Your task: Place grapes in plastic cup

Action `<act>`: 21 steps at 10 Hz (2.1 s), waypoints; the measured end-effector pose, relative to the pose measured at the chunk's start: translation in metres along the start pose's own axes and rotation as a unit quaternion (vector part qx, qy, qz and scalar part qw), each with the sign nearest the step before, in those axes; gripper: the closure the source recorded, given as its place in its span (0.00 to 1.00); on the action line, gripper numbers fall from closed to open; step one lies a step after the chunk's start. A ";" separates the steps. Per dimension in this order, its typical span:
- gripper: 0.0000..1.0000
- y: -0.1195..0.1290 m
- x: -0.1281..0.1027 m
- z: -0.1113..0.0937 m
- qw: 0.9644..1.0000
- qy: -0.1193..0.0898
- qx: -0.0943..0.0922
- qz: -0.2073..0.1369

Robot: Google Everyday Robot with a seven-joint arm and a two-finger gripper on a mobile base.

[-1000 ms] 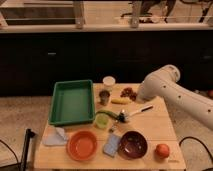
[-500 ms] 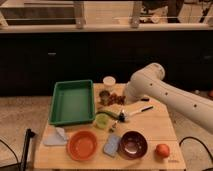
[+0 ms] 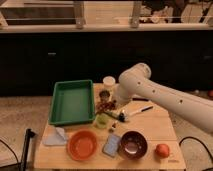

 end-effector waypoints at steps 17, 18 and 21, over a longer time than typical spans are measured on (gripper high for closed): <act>1.00 -0.010 -0.050 0.021 0.959 -0.041 -0.066 -0.273; 1.00 -0.008 -0.048 0.021 0.956 -0.043 -0.071 -0.282; 1.00 -0.005 -0.042 0.022 0.948 -0.051 -0.079 -0.305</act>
